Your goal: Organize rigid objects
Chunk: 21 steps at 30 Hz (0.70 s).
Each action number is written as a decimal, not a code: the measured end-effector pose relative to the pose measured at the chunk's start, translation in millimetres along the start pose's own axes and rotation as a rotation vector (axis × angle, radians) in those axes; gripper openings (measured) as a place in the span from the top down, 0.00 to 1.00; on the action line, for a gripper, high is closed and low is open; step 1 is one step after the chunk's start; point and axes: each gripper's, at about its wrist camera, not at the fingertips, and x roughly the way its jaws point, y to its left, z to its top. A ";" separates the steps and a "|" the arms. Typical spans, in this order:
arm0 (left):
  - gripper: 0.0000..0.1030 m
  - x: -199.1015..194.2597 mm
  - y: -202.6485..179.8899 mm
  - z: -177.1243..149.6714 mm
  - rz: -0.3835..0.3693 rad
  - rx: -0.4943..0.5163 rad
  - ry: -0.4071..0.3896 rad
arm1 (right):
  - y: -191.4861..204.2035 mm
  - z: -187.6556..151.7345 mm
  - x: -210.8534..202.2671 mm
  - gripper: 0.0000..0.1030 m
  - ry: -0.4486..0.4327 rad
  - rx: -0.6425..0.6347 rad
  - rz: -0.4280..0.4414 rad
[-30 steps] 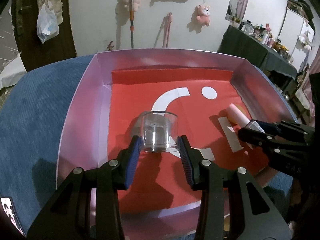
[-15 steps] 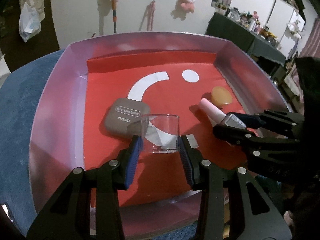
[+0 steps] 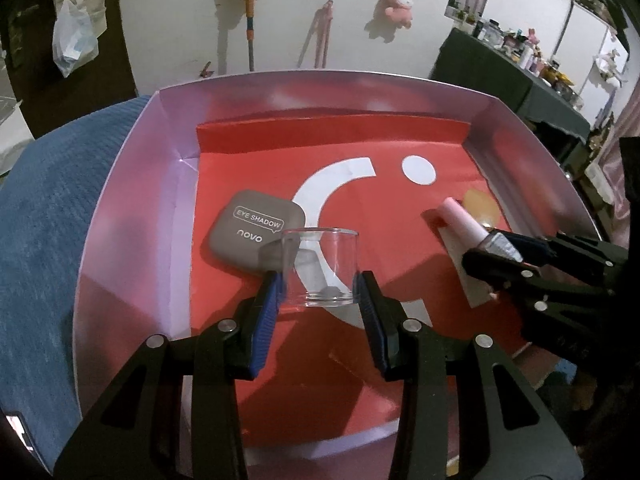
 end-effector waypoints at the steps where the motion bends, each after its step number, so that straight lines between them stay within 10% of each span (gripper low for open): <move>1: 0.64 1.1 0.0 1.8 0.001 -0.001 -0.001 | -2.6 0.5 -0.1 0.63 -0.004 0.009 -0.007; 21: 0.62 8.8 6.2 0.6 0.001 -0.023 0.022 | -8.7 1.0 0.6 0.63 -0.013 0.032 -0.025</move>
